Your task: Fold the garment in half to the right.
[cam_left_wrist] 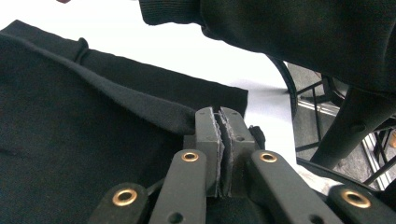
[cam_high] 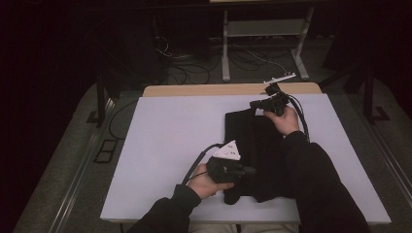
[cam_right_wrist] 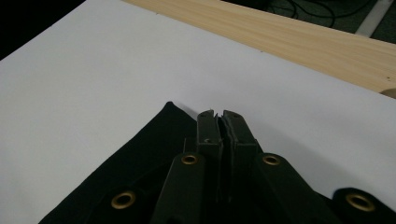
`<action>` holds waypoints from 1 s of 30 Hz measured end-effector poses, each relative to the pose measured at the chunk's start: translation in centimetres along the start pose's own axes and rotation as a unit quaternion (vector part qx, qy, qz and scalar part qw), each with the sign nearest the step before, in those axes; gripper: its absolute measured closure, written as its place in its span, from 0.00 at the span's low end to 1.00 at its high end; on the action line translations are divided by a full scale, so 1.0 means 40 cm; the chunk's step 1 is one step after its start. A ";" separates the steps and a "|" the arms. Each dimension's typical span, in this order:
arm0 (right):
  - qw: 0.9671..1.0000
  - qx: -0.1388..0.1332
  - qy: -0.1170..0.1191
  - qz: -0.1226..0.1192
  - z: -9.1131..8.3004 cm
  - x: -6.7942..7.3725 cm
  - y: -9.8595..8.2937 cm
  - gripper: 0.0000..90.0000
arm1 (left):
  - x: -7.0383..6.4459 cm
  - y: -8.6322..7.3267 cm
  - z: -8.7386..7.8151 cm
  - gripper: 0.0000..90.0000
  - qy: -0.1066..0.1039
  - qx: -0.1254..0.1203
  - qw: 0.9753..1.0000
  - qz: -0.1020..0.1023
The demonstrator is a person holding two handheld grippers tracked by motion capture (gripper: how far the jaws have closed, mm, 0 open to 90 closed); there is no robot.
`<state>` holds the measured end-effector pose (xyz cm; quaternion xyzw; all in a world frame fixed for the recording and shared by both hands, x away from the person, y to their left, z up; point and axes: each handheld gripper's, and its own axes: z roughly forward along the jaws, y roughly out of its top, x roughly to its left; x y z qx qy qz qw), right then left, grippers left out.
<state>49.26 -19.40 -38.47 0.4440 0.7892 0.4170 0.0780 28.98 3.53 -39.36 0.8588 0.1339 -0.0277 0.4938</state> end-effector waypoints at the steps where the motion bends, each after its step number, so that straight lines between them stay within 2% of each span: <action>1: 1.000 -0.001 -0.001 0.002 -0.003 -0.004 -0.002 0.94 | 0.000 0.003 0.003 0.95 -0.002 0.002 1.000 0.002; 16: 0.999 -0.002 -0.022 0.034 -0.039 -0.066 -0.044 0.94 | -0.002 0.026 0.055 0.95 -0.015 -0.002 1.000 0.001; 24: 0.999 -0.002 -0.024 0.044 -0.047 -0.084 -0.055 0.94 | -0.002 0.033 0.092 0.95 -0.025 0.002 1.000 0.003; 26: 0.999 0.000 -0.025 0.048 -0.046 -0.088 -0.058 0.94 | -0.004 0.036 0.102 0.95 -0.026 -0.002 1.000 -0.005; 30: 0.998 0.002 -0.026 0.049 -0.042 -0.096 -0.065 0.94 | -0.001 0.040 0.119 0.95 -0.031 0.002 1.000 -0.001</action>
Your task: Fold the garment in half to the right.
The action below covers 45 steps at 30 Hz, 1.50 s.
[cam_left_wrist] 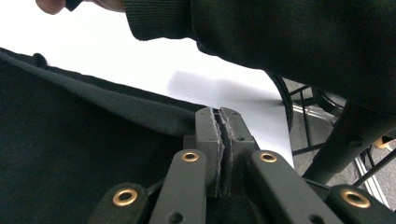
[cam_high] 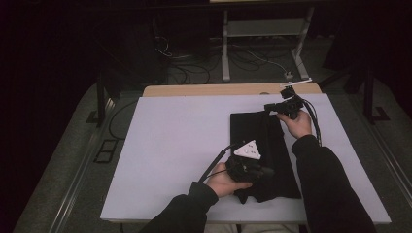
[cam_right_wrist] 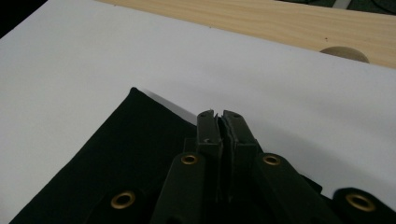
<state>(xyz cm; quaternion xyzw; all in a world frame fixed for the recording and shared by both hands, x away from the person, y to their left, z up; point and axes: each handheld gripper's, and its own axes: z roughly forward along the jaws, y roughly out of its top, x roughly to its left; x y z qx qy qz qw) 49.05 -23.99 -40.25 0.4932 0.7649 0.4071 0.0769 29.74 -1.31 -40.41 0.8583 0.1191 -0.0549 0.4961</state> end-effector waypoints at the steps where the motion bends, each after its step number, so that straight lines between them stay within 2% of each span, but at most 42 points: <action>1: 1.000 0.000 0.000 0.002 0.001 -0.003 -0.002 0.94 | 0.001 0.001 0.004 0.95 -0.001 0.003 1.000 0.003; 19: 1.000 0.007 -0.008 0.028 0.008 -0.065 -0.044 0.94 | 0.011 0.020 0.069 0.95 -0.008 0.013 1.000 0.000; 24: 0.999 0.007 -0.006 0.039 0.017 -0.067 -0.048 0.91 | 0.013 0.022 0.085 0.95 -0.007 0.017 1.000 -0.005; 29: 0.999 -0.002 -0.005 0.045 -0.002 -0.058 -0.044 0.77 | 0.009 0.024 0.093 0.95 -0.004 0.018 1.000 -0.003; 33: 0.999 -0.007 -0.014 0.036 -0.024 -0.051 -0.050 0.68 | 0.010 0.025 0.096 0.95 -0.004 0.017 1.000 -0.006; 38: 0.999 -0.011 -0.020 0.034 -0.045 -0.051 -0.066 0.46 | 0.008 0.025 0.106 0.95 -0.004 0.025 1.000 -0.007; 43: 0.999 -0.021 -0.024 0.041 -0.068 -0.057 -0.077 0.27 | 0.005 0.030 0.118 0.95 -0.003 0.026 1.000 -0.007; 45: 0.998 -0.026 -0.024 0.043 -0.080 -0.059 -0.080 0.16 | 0.003 0.034 0.123 0.95 -0.004 0.030 1.000 -0.006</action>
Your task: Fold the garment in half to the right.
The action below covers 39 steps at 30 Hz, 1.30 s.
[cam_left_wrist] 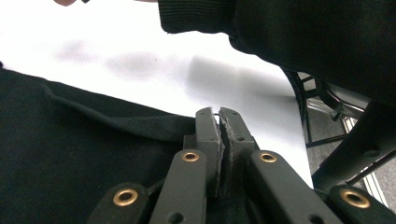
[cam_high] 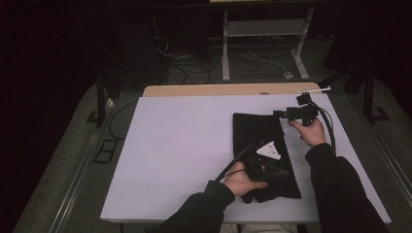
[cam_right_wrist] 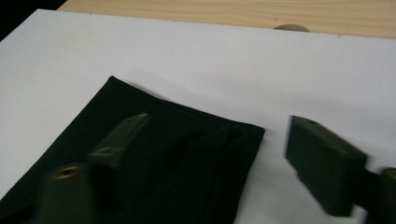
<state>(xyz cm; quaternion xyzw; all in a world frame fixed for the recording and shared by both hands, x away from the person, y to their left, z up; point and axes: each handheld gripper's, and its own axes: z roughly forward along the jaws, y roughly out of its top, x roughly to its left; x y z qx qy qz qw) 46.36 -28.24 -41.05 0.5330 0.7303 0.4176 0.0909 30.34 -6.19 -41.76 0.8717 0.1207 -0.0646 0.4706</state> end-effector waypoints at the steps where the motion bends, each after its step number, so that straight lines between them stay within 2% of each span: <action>1: 1.000 -0.004 -0.002 0.000 -0.006 -0.001 -0.002 0.15 | -0.002 0.002 0.003 0.95 0.001 0.003 1.000 0.003; 5: 1.000 -0.004 0.005 0.000 -0.029 -0.005 -0.013 0.04 | -0.007 0.010 0.019 0.96 -0.001 0.015 1.000 0.013; 10: 1.000 0.002 0.008 0.005 -0.050 -0.010 -0.035 0.01 | -0.012 0.020 0.033 0.96 -0.001 0.024 1.000 0.017; 19: 1.000 -0.020 0.011 0.002 -0.096 -0.012 -0.053 0.01 | -0.014 0.032 0.053 0.96 -0.001 0.037 0.999 0.021; 26: 0.999 -0.026 0.022 -0.002 -0.124 -0.010 -0.070 0.01 | -0.017 0.034 0.071 0.96 -0.001 0.048 0.999 0.027; 39: 0.999 -0.027 0.012 -0.017 -0.160 -0.005 -0.120 0.01 | -0.018 0.037 0.103 0.95 -0.003 0.073 0.997 0.030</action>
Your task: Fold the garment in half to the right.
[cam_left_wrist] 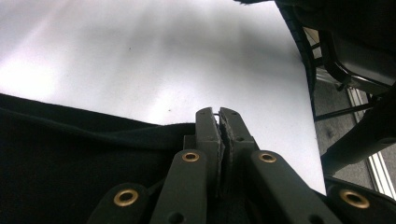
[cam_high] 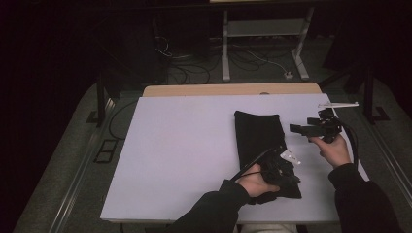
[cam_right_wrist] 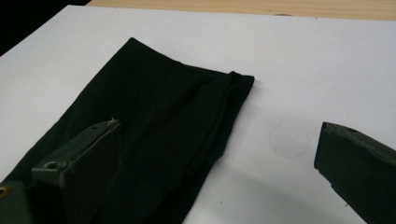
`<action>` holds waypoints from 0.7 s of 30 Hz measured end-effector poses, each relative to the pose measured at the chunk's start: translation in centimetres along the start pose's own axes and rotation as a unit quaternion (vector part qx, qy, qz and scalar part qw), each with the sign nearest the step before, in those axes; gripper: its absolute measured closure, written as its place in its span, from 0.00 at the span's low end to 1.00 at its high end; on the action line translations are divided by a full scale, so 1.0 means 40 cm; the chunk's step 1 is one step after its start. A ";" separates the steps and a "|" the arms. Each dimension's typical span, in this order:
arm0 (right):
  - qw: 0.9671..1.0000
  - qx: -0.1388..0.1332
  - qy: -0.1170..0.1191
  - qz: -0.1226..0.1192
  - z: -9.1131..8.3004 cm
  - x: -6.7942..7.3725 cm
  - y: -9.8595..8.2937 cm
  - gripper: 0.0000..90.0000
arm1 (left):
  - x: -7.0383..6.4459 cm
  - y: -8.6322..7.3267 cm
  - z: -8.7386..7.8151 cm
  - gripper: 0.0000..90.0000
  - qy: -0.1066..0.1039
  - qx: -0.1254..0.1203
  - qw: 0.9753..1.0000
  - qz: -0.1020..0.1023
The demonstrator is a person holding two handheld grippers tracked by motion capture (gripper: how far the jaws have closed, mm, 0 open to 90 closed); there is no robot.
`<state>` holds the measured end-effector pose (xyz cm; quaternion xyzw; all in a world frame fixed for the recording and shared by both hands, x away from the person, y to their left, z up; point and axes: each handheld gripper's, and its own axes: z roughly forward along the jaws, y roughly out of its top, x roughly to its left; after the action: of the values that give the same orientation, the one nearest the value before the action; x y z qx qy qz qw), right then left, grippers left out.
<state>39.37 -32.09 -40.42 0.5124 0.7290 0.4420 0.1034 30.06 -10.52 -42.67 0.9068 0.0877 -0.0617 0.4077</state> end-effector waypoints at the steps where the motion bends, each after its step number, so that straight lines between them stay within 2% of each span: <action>1: 1.000 -0.002 -0.002 -0.004 -0.004 0.001 -0.004 0.01 | 0.000 -0.001 0.001 0.95 0.000 0.003 1.000 0.003; 6: 1.000 0.002 -0.009 -0.015 -0.023 0.011 -0.029 0.00 | 0.000 -0.002 0.003 0.95 -0.001 0.006 1.000 0.003; 11: 1.000 -0.004 -0.015 -0.019 -0.042 0.015 -0.041 0.00 | -0.001 -0.002 -0.001 0.94 0.001 0.010 1.000 0.011; 14: 1.000 -0.012 -0.012 -0.018 -0.055 0.016 -0.046 0.00 | -0.003 -0.001 -0.003 0.95 -0.014 0.001 1.000 0.004; 18: 1.000 -0.016 -0.011 -0.017 -0.068 0.018 -0.054 0.00 | -0.007 0.001 -0.003 0.91 -0.013 0.002 1.000 0.006; 21: 1.000 -0.017 -0.011 -0.017 -0.078 0.020 -0.060 0.00 | -0.007 0.002 -0.007 0.83 -0.013 0.000 1.000 0.004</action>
<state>35.56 -33.30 -40.14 0.5030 0.7286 0.4469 0.1279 29.82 -10.40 -42.37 0.9064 0.0790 -0.0716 0.4088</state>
